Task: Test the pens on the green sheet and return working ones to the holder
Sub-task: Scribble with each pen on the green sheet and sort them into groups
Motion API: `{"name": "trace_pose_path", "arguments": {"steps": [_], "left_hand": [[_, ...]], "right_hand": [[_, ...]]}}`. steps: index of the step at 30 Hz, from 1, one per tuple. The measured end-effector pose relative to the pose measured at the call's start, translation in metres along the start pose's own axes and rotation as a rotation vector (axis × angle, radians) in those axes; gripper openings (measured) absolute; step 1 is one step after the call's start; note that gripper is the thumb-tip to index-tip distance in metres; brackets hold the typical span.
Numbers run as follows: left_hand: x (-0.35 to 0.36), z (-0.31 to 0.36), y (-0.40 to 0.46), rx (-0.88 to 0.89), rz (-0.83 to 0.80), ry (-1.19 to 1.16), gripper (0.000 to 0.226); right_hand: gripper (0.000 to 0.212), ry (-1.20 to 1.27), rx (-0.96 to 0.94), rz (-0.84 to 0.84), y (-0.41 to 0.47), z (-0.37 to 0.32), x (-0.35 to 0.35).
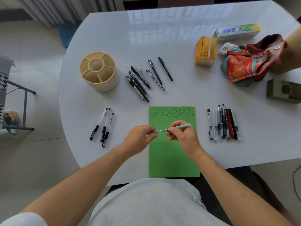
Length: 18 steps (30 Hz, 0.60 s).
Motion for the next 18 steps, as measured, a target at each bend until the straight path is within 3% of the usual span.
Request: {"name": "trace_pose_path", "arguments": {"steps": [14,18], "left_hand": [[0.011,0.026,0.007,0.029,-0.066,0.002,0.017],[0.017,0.018,0.015,0.045,-0.077,0.072,0.044]], "right_hand": [[0.009,-0.043,0.100,0.030,-0.006,0.021,-0.012],[0.006,-0.299,0.155,0.169,0.022,0.011,-0.075]]}}
Point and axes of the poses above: each hand's wrist, its own y-axis towards the middle knuckle, its own x-axis out of the palm, z = x × y, the point moved 7 cm from there along y, towards the middle knuckle
